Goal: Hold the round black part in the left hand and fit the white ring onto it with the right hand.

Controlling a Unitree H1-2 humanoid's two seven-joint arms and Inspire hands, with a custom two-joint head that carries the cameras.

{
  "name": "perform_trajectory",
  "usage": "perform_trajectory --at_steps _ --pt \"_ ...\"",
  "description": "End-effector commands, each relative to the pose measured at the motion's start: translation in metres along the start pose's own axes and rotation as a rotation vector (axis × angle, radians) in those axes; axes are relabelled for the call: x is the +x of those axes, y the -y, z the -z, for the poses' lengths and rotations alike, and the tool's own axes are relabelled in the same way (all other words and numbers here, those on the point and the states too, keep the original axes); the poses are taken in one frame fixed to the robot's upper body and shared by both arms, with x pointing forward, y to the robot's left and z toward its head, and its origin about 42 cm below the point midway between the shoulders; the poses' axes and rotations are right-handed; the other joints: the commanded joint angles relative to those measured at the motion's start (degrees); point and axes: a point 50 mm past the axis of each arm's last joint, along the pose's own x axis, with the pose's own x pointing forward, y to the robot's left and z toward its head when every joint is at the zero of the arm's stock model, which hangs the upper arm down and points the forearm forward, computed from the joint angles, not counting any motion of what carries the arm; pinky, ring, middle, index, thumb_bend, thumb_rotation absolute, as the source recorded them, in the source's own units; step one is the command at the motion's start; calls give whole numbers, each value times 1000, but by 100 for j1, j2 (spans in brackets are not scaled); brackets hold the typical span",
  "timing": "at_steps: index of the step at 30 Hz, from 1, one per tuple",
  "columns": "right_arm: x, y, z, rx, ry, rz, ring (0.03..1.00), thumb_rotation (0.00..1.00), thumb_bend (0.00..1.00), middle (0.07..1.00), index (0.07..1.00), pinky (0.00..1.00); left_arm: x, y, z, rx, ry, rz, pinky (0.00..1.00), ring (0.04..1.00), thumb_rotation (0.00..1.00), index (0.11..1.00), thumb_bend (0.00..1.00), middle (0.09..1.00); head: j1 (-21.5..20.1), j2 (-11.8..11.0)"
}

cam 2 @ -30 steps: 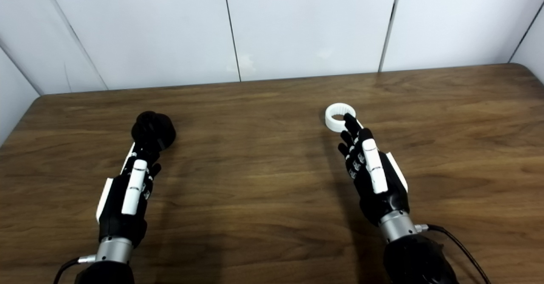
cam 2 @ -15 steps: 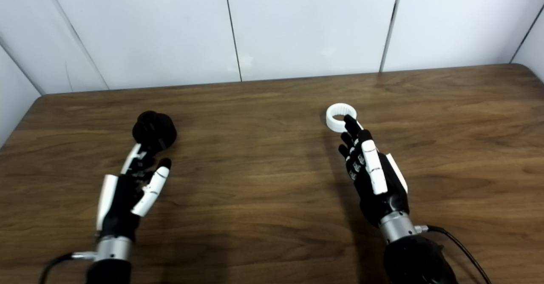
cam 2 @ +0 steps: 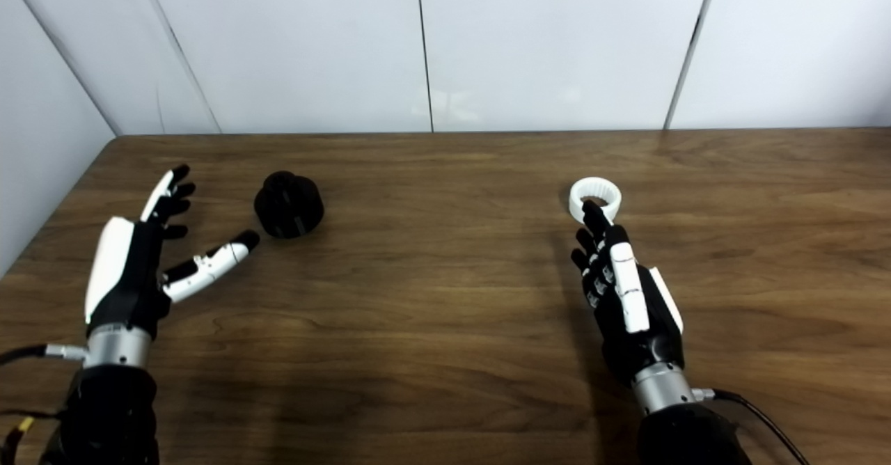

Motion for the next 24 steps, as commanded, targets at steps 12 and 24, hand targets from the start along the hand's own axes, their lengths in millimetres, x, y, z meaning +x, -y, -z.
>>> perform_trajectory --at_steps 12,24 --pt "0 -7 -4 13 59 -34 1000 895 532 997 952 1000 63 -4 4 162 -4 95 789 910 517 927 823 926 -65 -28" --pt "-2 -6 -5 12 62 -24 1000 888 539 995 948 1000 97 19 11 243 -27 183 751 896 557 902 849 916 -126 -47"
